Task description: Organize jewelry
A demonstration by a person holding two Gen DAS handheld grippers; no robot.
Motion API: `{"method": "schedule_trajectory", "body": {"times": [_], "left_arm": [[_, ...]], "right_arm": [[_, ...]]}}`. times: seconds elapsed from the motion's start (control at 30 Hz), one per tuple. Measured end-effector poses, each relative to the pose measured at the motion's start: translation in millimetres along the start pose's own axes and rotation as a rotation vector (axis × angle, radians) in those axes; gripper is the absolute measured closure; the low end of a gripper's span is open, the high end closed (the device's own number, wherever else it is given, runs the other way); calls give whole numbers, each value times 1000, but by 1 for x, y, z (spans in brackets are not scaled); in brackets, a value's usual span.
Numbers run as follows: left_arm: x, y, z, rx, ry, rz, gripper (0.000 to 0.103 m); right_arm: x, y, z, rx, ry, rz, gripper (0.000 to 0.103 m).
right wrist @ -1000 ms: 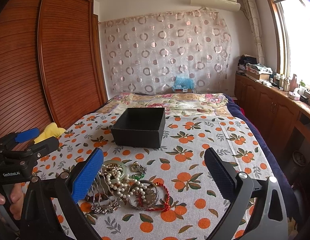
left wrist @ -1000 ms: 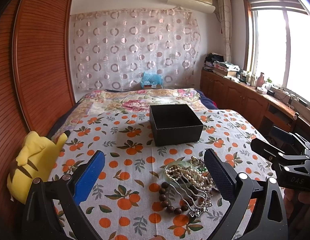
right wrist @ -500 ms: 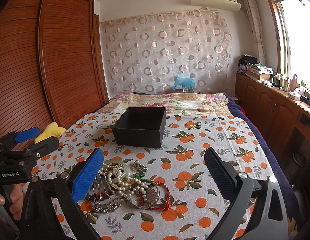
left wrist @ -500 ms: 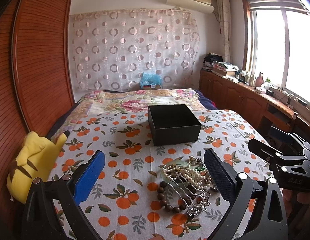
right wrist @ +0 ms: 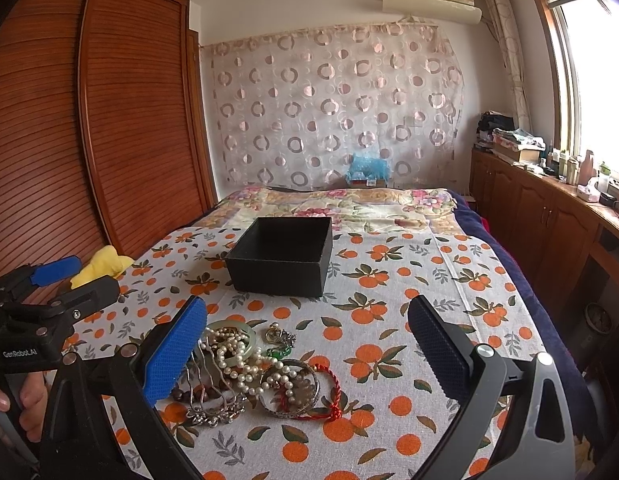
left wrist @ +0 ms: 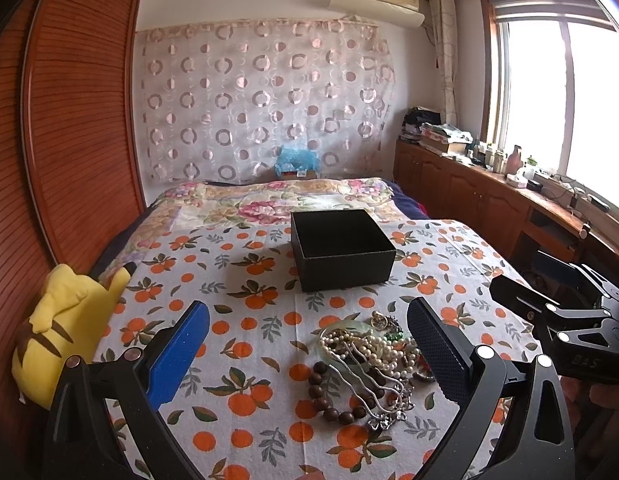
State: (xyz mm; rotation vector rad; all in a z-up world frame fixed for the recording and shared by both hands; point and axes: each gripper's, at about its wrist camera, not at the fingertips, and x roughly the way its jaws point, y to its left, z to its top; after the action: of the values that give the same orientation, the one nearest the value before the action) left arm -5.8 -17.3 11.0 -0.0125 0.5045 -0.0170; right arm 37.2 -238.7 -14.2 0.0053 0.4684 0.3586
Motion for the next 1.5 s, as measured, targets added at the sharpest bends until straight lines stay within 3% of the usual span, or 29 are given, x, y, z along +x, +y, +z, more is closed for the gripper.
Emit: {"method": "schedule_trajectory", "body": {"times": [0.3, 0.57, 0.9, 1.17, 1.5], "left_arm": [[4, -3, -7, -3, 29, -10, 7], [33, 12, -23, -17, 116, -27, 7], [67, 13, -42, -27, 240, -140, 7], [84, 2, -46, -9, 277, -204, 8], [98, 0, -49, -45, 320, -269, 45]], "right_arm": [[-5, 8, 1, 0, 11, 3, 2], [11, -9, -15, 4, 45, 10, 2], [26, -17, -38, -26, 116, 14, 2], [35, -25, -53, -33, 169, 11, 2], [38, -29, -57, -33, 183, 9, 2]]}}
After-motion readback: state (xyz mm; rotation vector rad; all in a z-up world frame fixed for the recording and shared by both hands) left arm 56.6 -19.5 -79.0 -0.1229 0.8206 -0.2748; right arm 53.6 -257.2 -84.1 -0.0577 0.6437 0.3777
